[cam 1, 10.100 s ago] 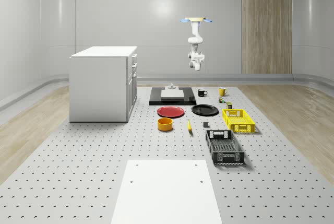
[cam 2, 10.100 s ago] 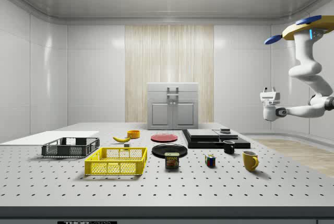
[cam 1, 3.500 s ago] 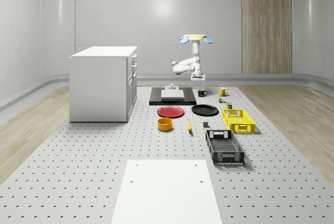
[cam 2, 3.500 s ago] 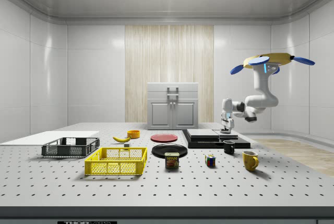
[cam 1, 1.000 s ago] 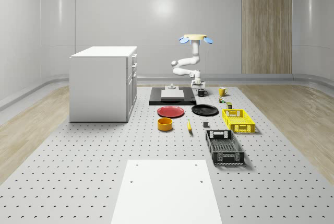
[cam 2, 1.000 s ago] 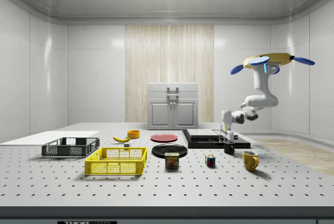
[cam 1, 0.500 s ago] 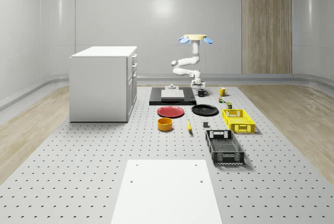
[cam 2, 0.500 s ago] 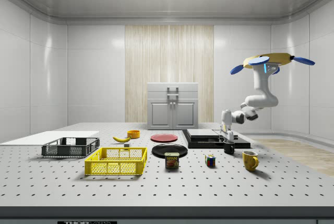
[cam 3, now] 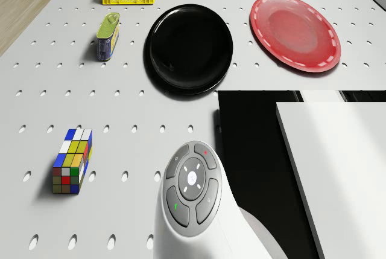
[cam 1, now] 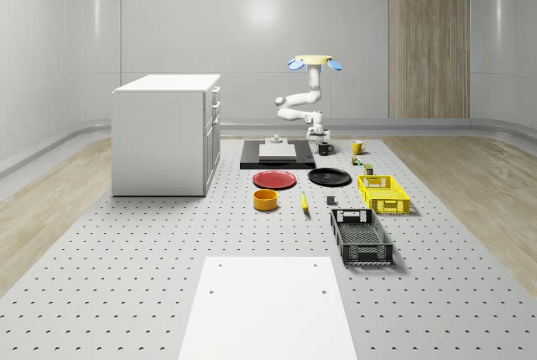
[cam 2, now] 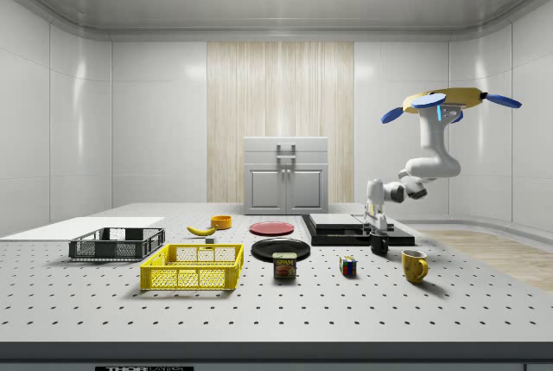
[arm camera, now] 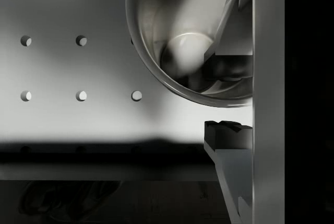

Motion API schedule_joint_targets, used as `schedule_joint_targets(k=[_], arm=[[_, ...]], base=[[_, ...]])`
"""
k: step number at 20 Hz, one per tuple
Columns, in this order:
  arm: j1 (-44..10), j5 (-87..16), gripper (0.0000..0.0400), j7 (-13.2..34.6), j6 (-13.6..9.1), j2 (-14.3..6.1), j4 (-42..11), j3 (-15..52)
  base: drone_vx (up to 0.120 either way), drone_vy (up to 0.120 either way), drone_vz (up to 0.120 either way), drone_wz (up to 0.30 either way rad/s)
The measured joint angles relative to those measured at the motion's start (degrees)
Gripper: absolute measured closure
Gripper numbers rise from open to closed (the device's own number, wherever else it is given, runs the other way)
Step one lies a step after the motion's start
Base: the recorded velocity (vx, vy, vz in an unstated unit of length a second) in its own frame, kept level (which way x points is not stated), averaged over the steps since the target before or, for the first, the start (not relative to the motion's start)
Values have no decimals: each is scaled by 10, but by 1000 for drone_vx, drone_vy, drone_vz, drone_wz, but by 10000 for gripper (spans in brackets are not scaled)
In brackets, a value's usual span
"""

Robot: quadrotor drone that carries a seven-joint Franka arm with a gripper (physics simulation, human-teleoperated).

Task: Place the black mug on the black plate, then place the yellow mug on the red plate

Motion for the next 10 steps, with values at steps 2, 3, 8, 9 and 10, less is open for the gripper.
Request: schedule_joint_targets(k=[2, 3, 8, 9, 10], arm=[[1, 12, 290, 2, -7, 0, -6, 13], [1, 17, 290, 3, -9, -1, -8, 18], [1, 34, 290, 6, -15, -3, -14, 35], [1, 36, 290, 6, -15, -3, -15, 37], [0, 38, 290, 7, -15, -4, -16, 38]], base=[[0, 0, 120, 0], [0, 0, 120, 0], [56, 0, 120, 0], [120, 0, 120, 0], [120, 0, 120, 0]])
